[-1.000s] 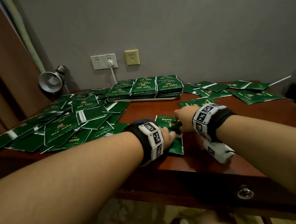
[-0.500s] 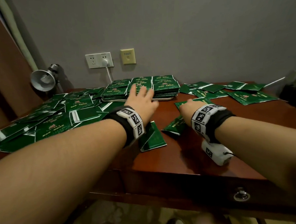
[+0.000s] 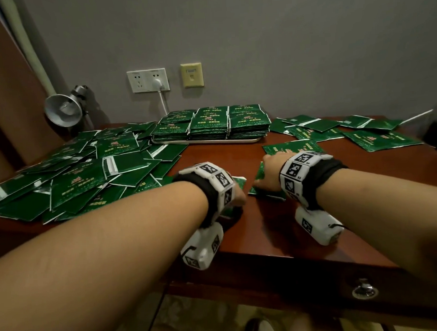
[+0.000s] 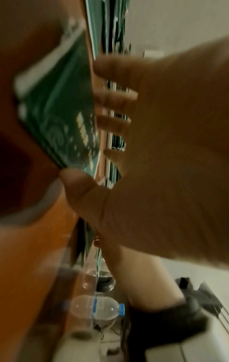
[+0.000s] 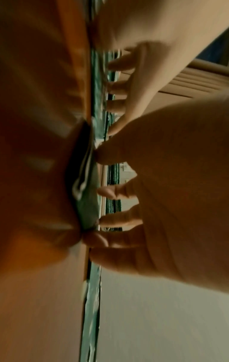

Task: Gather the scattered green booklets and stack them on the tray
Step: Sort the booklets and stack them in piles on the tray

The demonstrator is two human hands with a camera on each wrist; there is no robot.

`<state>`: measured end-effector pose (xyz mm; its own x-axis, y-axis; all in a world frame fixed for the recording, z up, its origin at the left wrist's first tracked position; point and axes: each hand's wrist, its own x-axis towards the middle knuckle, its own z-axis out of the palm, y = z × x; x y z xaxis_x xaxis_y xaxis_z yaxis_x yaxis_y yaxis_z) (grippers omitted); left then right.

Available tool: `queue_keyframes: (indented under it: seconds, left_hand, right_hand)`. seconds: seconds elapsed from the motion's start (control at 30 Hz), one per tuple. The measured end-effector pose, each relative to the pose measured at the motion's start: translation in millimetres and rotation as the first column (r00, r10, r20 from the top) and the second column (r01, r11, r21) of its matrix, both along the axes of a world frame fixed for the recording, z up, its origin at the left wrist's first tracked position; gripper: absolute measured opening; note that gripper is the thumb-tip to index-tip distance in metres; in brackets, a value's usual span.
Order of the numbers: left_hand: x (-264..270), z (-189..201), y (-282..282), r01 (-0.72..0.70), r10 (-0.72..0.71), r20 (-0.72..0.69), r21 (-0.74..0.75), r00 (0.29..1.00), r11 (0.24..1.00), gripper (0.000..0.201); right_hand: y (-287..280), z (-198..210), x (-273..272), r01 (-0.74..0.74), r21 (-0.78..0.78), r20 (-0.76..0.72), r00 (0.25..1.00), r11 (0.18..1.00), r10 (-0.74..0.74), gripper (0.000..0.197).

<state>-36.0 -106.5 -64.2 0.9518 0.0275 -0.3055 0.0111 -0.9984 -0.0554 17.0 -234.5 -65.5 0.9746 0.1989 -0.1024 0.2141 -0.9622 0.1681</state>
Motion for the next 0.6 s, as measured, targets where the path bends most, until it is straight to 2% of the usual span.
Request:
queue_keyframes:
  seconds: [0.07, 0.1, 0.13, 0.17, 0.23, 0.33, 0.47, 0.6]
  left_hand:
    - [2, 1, 9, -0.053, 0.053, -0.027, 0.022, 0.998, 0.998, 0.033]
    - [4, -2, 14, -0.069, 0.070, -0.009, 0.036, 0.998, 0.997, 0.038]
    - [6, -2, 17, -0.080, 0.080, 0.005, 0.090, 0.997, 0.993, 0.054]
    - [7, -5, 20, -0.092, 0.090, 0.027, 0.079, 0.996, 0.993, 0.070]
    - [5, -4, 22, -0.102, 0.101, 0.057, 0.007, 0.993, 0.995, 0.087]
    - [5, -4, 29, -0.095, 0.095, 0.089, -0.011, 0.991, 0.995, 0.095]
    - [4, 2, 30, -0.032, 0.033, 0.019, -0.049, 0.999, 0.998, 0.071]
    - [4, -4, 31, -0.003, 0.002, 0.033, 0.009, 0.999, 1.000, 0.074]
  right_hand:
    - [1, 4, -3, -0.072, -0.004, -0.046, 0.996, 0.997, 0.071, 0.048]
    - [1, 6, -3, -0.105, 0.014, -0.061, 0.993, 0.994, 0.106, 0.039]
    - [2, 7, -4, -0.133, 0.035, -0.069, 0.988, 0.990, 0.135, 0.033]
    - [1, 6, -5, -0.154, 0.050, -0.072, 0.985, 0.987, 0.157, 0.031]
    - [2, 2, -5, -0.152, 0.063, -0.078, 0.985, 0.986, 0.157, 0.039]
    - [6, -3, -4, -0.136, 0.050, -0.087, 0.986, 0.989, 0.140, 0.059]
    - [9, -3, 0, -0.098, 0.116, -0.068, 0.992, 0.988, 0.106, 0.072]
    - [13, -2, 1, -0.022, 0.156, -0.094, 0.995, 0.988, 0.037, 0.079]
